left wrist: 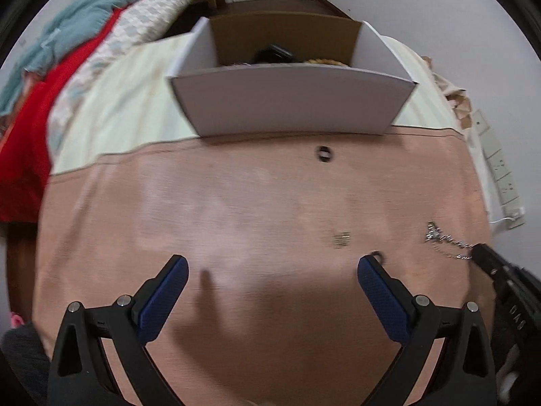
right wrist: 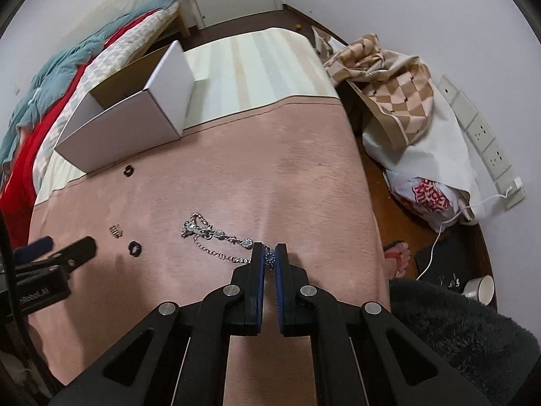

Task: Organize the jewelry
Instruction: 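Grasp the rhinestone bracelet with the right tool while the left tool grasps the small ring, then carry the rhinestone bracelet toward the white box with the right tool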

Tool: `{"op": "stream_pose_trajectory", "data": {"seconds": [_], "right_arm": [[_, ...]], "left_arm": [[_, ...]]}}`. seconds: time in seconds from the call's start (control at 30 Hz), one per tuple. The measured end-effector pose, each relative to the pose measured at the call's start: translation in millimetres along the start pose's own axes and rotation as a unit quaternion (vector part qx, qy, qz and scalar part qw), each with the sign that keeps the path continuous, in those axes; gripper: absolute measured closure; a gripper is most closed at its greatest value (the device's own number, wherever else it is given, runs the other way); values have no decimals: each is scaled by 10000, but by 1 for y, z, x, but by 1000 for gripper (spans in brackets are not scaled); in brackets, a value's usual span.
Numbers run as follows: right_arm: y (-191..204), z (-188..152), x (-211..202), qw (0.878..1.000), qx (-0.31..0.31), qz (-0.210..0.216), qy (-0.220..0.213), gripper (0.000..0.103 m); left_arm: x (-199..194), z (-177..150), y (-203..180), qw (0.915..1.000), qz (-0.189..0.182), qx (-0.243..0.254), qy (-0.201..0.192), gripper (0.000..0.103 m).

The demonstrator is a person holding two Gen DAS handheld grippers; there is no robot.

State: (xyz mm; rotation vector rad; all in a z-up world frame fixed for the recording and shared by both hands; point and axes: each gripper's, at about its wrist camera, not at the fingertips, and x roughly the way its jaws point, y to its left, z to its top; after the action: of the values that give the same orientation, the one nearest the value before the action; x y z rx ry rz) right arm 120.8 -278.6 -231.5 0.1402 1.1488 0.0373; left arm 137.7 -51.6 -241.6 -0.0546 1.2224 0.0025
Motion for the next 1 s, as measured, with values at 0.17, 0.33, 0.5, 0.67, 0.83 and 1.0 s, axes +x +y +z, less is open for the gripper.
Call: {"op": "stream_pose_trajectory", "data": {"seconds": [0.17, 0.33, 0.5, 0.67, 0.83, 1.0], "right_arm": [[-2, -1, -5, 10000, 80, -28, -32, 97], [-6, -2, -2, 9999, 113, -40, 10, 97], [-7, -2, -1, 9999, 128, -51, 17, 97], [-4, -2, -1, 9999, 89, -71, 9, 97], [-3, -2, -4, 10000, 49, -72, -27, 97], [0, 2, -15, 9999, 67, 44, -118, 97]], "left_arm": [[6, 3, -16, 9998, -159, 64, 33, 29], [10, 6, -27, 9995, -192, 247, -18, 54], [11, 12, -33, 9989, -199, 413, -88, 81], [14, 13, -35, 9986, -217, 474, -133, 96], [13, 13, -36, 9983, -261, 501, -173, 97], [-1, 14, -31, 9977, -365, 504, -251, 97]]}}
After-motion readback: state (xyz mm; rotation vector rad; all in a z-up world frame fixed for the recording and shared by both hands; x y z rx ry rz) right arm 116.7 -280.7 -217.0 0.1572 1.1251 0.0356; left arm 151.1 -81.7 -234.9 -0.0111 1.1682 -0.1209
